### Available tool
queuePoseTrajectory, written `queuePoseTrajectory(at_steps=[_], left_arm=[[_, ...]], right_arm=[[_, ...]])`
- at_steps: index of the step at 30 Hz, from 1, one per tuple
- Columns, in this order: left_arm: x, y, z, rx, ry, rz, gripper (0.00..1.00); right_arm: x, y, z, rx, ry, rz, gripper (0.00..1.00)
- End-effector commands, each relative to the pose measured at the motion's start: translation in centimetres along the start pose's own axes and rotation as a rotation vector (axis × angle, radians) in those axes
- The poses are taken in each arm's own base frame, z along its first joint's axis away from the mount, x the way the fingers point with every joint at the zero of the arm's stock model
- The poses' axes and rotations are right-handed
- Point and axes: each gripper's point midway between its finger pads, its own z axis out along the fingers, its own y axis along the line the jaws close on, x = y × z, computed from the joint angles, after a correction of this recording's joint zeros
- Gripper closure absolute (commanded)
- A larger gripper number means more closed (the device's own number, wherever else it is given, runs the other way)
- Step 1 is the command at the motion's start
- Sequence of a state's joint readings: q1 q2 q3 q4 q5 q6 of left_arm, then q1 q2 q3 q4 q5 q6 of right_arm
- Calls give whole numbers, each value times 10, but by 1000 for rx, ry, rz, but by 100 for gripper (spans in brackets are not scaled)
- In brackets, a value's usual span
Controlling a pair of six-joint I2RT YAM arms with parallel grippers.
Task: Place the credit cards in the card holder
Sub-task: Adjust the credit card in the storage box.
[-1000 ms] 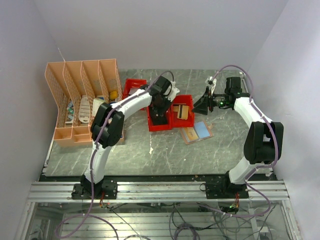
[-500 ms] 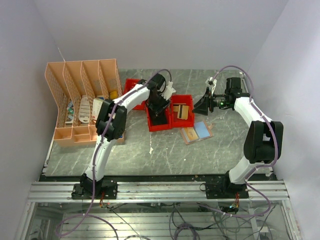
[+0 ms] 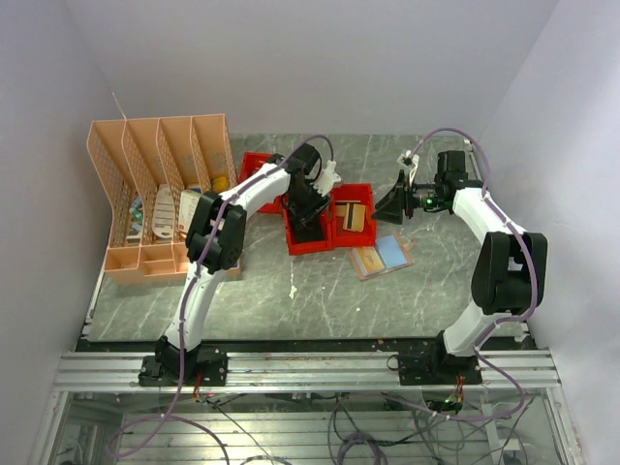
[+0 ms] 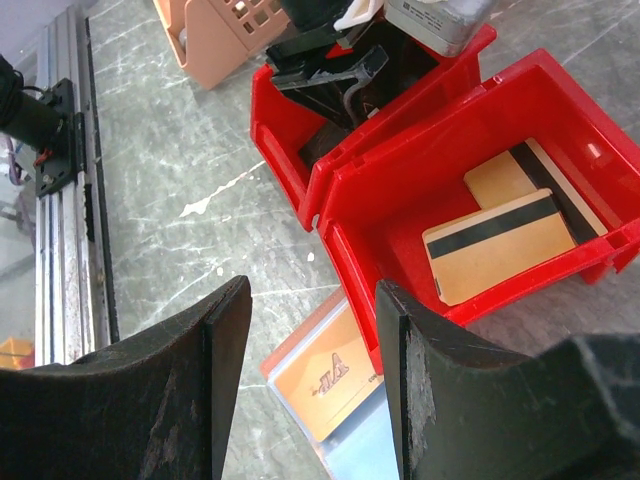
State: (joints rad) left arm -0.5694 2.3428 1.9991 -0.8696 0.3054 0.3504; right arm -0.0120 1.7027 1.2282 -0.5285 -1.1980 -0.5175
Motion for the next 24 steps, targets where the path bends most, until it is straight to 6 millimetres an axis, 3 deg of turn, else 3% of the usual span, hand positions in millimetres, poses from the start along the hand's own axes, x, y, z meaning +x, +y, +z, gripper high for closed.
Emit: queuePoseTrajectory(at_steps=[1, 6, 10, 15, 24], left_arm=[[6, 6, -7, -38, 12, -15, 41], [-8, 20, -13, -103, -23, 16, 40], [-1, 20, -6, -84, 18, 22, 39], [10, 1, 2, 16, 42, 3, 44], [14, -22, -8, 121, 37, -32, 57]], right_arm=[[-7, -1, -1, -11, -16, -22, 48], [-7, 0, -1, -14, -21, -22, 47], [-7, 0, -1, -17, -22, -20, 47], [-7, 0, -1, -17, -21, -20, 47], [-7, 0, -1, -22, -18, -20, 47]])
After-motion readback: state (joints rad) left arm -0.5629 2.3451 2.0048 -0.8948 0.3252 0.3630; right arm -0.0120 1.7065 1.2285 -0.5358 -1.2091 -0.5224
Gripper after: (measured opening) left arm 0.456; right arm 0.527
